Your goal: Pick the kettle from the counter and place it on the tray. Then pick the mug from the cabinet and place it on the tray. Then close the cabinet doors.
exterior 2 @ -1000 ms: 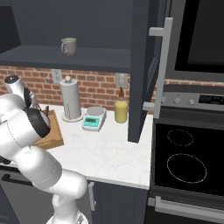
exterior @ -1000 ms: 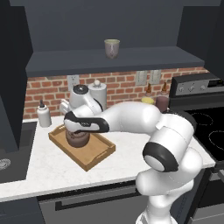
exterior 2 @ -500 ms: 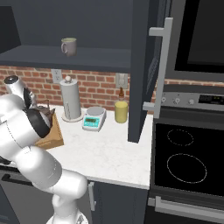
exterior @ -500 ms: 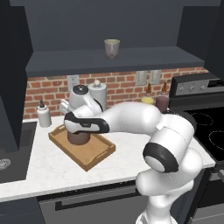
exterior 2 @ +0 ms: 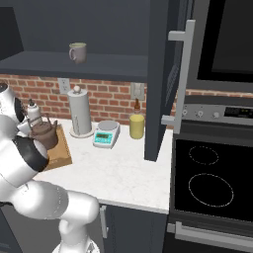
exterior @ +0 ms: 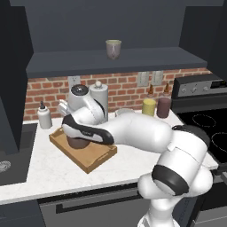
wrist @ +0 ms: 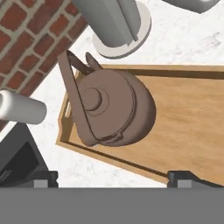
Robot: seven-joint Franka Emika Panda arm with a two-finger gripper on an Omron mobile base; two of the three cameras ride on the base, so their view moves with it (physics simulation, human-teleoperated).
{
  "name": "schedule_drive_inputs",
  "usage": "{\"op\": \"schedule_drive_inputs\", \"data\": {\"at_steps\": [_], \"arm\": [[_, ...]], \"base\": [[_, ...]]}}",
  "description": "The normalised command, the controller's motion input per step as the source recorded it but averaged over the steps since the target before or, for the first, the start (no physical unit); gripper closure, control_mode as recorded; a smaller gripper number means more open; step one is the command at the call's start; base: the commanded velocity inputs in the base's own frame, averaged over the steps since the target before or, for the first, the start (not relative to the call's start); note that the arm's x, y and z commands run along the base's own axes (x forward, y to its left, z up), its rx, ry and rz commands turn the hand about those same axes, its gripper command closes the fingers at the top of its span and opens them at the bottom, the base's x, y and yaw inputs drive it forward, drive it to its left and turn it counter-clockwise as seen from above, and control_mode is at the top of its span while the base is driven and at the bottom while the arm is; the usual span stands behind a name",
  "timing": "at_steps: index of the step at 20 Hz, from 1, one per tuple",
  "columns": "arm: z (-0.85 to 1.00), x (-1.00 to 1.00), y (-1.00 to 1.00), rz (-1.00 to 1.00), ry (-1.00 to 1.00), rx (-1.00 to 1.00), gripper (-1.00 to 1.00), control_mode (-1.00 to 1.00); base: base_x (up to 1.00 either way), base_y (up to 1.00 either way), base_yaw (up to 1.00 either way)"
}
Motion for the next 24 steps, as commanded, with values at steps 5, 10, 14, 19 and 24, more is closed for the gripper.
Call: {"op": "schedule_drive_inputs", "data": {"at_steps": [5, 10, 14, 19, 24], "arm": [[0.26, -0.51, -0.01, 0.0, 0.0, 0.0, -1.0, -1.0], [0.14, -0.41, -0.32, 0.0, 0.0, 0.0, -1.0, -1.0], [0.16, -0.27, -0.58, 0.0, 0.0, -0.01, -1.0, -1.0], [0.25, -0.13, -0.59, 0.02, 0.0, -0.01, -1.0, -1.0], [0.3, -0.23, -0.51, 0.07, 0.0, -0.03, -1.0, -1.0]], "base": [[0.0, 0.0, 0.0], [0.0, 0.0, 0.0], [0.0, 0.0, 0.0], [0.0, 0.0, 0.0], [0.0, 0.0, 0.0]]}}
